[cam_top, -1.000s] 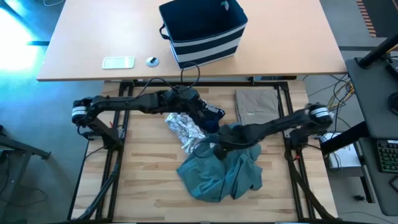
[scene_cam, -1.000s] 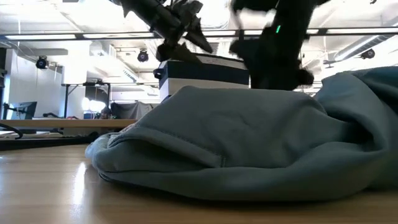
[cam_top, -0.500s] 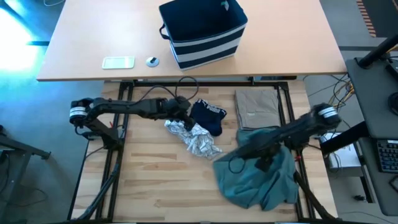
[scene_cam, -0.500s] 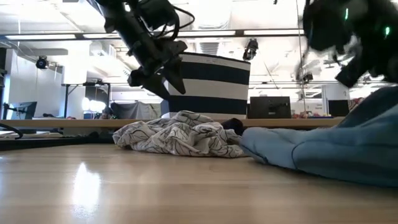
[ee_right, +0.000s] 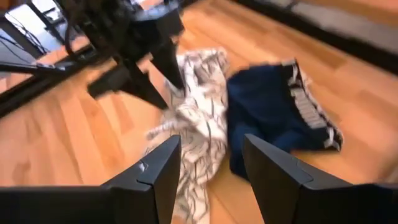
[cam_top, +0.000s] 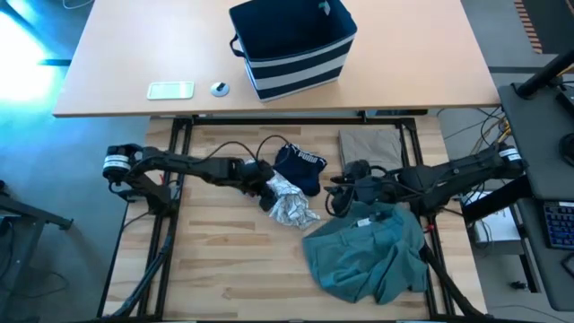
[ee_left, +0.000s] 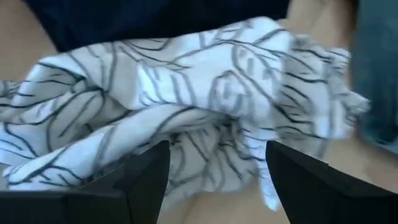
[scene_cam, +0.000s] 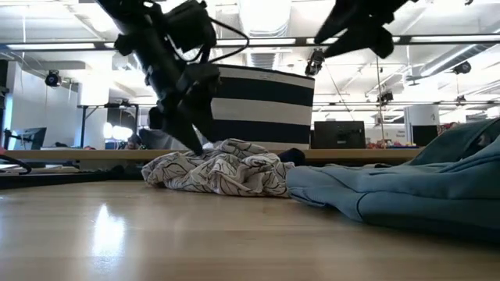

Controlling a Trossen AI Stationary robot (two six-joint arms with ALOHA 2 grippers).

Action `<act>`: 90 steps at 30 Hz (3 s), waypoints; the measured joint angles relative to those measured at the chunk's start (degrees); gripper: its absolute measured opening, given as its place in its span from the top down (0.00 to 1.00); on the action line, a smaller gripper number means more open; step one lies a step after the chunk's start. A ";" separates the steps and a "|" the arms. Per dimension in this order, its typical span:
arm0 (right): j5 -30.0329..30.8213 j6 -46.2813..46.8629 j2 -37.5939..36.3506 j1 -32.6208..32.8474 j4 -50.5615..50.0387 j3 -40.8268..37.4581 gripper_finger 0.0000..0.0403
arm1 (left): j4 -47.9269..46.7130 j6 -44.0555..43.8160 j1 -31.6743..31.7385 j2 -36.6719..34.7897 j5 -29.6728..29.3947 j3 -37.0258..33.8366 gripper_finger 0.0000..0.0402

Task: Fold Laundry from Bin
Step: Fold the blue boxer

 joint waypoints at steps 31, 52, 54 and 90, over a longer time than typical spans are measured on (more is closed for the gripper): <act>-12.95 12.24 35.13 -23.61 -4.90 18.87 0.59 | -14.36 -12.26 3.39 -24.89 -10.57 -6.44 0.38; -28.56 -7.30 34.40 -28.19 -10.02 30.19 0.59 | -8.75 -7.43 26.39 -11.01 -6.61 -11.70 0.38; -27.80 -5.23 34.27 -28.66 -13.24 29.94 0.59 | -6.97 -7.15 29.19 -12.61 -6.17 -7.69 0.38; -4.50 19.46 14.73 -6.17 -36.82 29.49 0.59 | 3.01 -2.19 22.40 26.51 6.40 25.54 0.62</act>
